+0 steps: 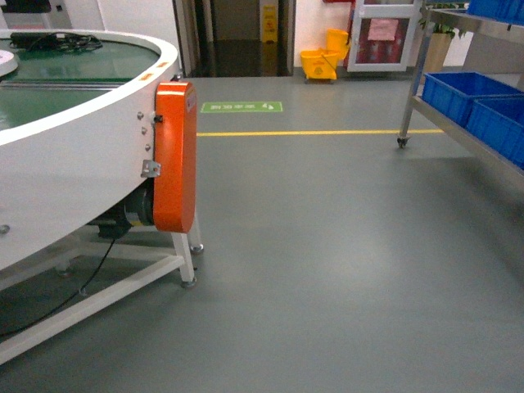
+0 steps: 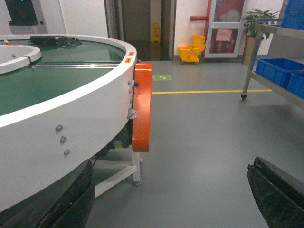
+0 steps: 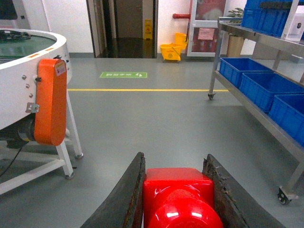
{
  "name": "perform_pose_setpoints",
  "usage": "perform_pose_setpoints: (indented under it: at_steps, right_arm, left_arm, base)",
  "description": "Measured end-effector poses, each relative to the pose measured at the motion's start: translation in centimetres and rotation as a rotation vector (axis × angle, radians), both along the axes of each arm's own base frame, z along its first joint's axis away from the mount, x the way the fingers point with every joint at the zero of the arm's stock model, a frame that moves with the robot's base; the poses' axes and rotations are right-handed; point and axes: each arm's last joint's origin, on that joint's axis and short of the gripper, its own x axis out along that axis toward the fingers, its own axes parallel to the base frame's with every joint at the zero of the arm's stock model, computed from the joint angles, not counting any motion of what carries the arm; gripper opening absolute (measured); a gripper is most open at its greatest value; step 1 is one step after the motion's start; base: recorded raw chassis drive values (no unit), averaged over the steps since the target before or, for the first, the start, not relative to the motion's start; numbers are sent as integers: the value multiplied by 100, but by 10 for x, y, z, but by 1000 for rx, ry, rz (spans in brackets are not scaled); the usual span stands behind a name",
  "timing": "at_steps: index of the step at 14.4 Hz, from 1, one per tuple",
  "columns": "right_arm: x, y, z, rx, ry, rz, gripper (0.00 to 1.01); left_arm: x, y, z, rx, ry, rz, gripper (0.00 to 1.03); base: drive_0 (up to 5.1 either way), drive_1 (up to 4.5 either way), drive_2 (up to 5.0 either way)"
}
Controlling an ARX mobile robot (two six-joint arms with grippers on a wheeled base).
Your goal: Pick red block from blue box to shelf
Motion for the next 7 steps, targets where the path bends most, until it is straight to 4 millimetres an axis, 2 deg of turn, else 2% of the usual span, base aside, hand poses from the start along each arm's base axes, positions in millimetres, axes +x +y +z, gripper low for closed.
perform_pose_setpoints:
  at_steps: [7]
  right_arm:
    - [0,0,0,0,3,1,28]
  left_arm:
    - [0,0,-1,0,7,0,98]
  base:
    - [-30,-30,-30]
